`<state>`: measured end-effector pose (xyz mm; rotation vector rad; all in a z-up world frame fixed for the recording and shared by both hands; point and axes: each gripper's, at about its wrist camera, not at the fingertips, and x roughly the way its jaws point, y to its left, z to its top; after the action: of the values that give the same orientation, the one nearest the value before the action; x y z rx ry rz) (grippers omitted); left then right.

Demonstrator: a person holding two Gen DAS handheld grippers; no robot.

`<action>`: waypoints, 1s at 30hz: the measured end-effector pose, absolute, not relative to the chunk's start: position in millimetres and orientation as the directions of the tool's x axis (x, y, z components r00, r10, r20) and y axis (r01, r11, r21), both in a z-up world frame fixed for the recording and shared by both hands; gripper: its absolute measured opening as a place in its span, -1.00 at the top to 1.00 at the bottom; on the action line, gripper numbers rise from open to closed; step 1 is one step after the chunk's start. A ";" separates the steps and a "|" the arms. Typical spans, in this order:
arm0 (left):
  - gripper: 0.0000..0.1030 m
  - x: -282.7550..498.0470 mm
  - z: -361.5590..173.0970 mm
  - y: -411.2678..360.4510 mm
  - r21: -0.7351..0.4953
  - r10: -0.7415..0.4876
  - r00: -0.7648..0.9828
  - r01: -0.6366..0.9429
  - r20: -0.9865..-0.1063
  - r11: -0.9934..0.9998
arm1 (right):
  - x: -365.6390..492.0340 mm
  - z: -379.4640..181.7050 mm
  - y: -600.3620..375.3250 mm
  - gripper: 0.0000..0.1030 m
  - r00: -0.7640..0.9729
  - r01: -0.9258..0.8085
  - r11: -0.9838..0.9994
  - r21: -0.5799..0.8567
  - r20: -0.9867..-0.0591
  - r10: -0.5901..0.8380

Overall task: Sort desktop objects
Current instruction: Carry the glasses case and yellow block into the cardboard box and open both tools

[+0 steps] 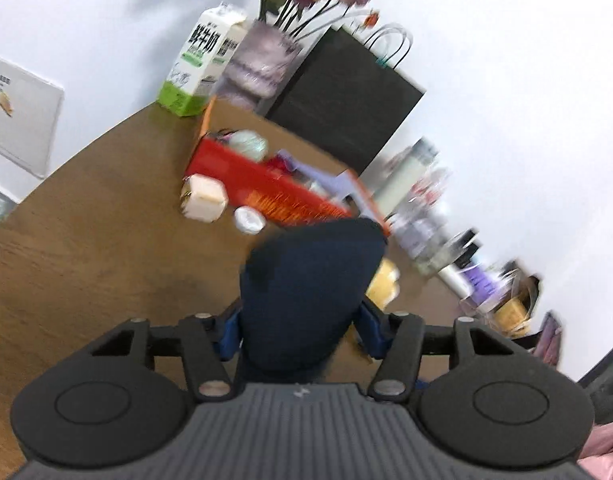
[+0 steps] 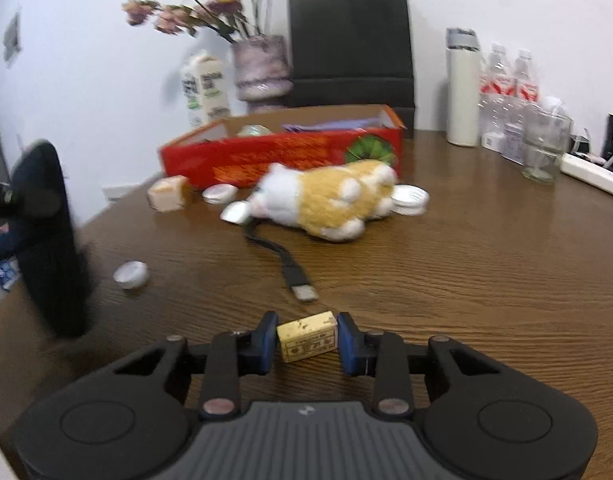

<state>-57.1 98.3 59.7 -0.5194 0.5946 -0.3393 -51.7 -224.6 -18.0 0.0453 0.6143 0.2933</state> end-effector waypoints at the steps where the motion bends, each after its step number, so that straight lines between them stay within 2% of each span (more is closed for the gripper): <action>1: -0.02 -57.3 61.4 97.8 -0.529 -0.419 0.786 0.140 -0.454 0.837 | -54.7 -15.3 -221.6 0.41 0.780 -0.277 0.951 0.136 -0.547 0.305; 3: 0.02 -54.3 63.5 93.4 -0.458 -0.349 0.798 0.103 -0.492 0.883 | -58.4 -10.8 -215.2 0.41 0.789 -0.288 0.950 0.124 -0.531 0.309; 5: 0.05 -52.0 61.1 95.8 -0.445 -0.323 0.800 0.080 -0.506 0.892 | -59.0 -9.2 -210.2 0.41 0.787 -0.301 0.946 0.121 -0.529 0.318; 8: 0.10 -59.2 67.8 94.2 -0.431 -0.316 0.811 0.089 -0.493 0.898 | -59.1 -8.8 -207.8 0.41 0.783 -0.309 0.943 0.126 -0.529 0.327; 13: 0.12 -74.7 89.5 90.9 -0.434 -0.349 0.848 0.161 -0.398 0.886 | -56.0 -9.3 -210.5 0.41 0.786 -0.295 0.945 0.137 -0.528 0.322; 16: 0.13 -62.8 99.6 86.0 -0.408 -0.348 0.846 0.173 -0.405 0.896 | -53.2 -5.4 -210.4 0.41 0.786 -0.303 0.943 0.137 -0.525 0.328; 21: 0.21 -15.2 124.9 69.4 -0.282 -0.312 0.859 0.207 -0.406 0.937 | -33.7 30.9 -216.7 0.41 0.820 -0.337 0.934 0.119 -0.451 0.353; 26: 0.28 61.5 149.1 58.0 -0.244 -0.323 0.864 0.242 -0.387 0.939 | 23.8 76.2 -227.4 0.41 0.853 -0.345 0.930 0.127 -0.372 0.367; 30: 0.29 126.1 155.3 47.5 -0.191 -0.263 0.875 0.200 -0.406 0.961 | 93.3 95.1 -231.3 0.41 0.844 -0.332 0.924 0.189 -0.377 0.380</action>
<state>126.1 47.5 155.3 -0.1445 0.4437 -0.2426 93.3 -231.3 95.1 0.1181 0.4222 0.3766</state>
